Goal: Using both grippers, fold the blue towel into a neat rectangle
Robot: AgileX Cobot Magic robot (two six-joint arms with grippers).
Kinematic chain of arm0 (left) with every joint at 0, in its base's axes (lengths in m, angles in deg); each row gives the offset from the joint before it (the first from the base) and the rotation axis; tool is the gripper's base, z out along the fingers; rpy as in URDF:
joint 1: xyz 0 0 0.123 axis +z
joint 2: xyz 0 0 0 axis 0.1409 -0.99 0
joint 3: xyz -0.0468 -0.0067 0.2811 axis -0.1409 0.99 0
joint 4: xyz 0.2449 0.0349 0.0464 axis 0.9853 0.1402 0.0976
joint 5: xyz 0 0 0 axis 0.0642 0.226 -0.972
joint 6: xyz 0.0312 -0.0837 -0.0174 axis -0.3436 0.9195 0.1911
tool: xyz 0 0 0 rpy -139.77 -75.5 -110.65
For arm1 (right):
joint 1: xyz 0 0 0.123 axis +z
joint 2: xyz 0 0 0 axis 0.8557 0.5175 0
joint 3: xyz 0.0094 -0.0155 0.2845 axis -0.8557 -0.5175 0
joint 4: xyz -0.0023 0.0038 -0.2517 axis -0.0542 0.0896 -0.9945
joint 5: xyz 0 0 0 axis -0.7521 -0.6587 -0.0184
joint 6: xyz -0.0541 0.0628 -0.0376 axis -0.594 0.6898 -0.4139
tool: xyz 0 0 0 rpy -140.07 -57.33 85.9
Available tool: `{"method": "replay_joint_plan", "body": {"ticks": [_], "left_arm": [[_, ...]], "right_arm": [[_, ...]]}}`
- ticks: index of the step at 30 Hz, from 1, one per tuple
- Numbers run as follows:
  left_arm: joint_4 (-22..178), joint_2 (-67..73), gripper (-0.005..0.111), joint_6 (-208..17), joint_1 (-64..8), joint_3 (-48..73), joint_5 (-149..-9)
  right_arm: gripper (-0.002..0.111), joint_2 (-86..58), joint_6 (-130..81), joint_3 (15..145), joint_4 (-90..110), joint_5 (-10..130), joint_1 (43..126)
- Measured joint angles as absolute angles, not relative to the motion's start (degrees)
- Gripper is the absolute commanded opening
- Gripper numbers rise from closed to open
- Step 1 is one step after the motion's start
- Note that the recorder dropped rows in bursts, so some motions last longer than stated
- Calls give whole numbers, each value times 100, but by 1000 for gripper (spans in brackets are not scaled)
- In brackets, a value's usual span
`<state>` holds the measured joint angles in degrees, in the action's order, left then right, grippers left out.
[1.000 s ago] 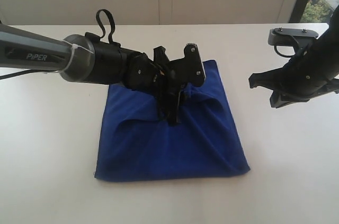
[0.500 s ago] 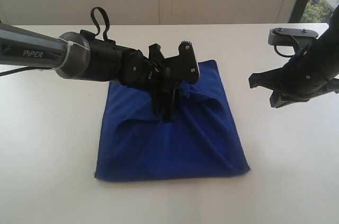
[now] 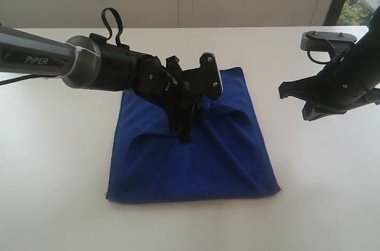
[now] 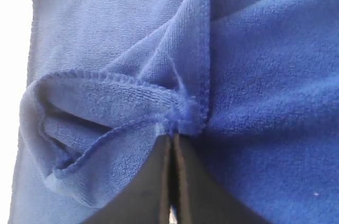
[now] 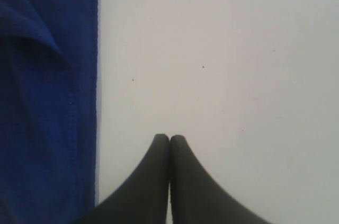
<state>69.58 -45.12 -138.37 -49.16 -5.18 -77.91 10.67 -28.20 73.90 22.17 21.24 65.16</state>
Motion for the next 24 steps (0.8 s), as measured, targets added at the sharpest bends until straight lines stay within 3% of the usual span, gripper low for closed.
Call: {"method": "replay_joint_plan", "body": {"ticks": [12,24], "left_arm": [[6958,-3738,0,-12963,-4800,-518,-7678],[6958,-3533,0,-11452,-4049,-518,-6549]], "right_arm": [[0,1067,-3017,7390,2554,2134,6516],[0,1499,-5929,7390,6942,2081,6516]]}}
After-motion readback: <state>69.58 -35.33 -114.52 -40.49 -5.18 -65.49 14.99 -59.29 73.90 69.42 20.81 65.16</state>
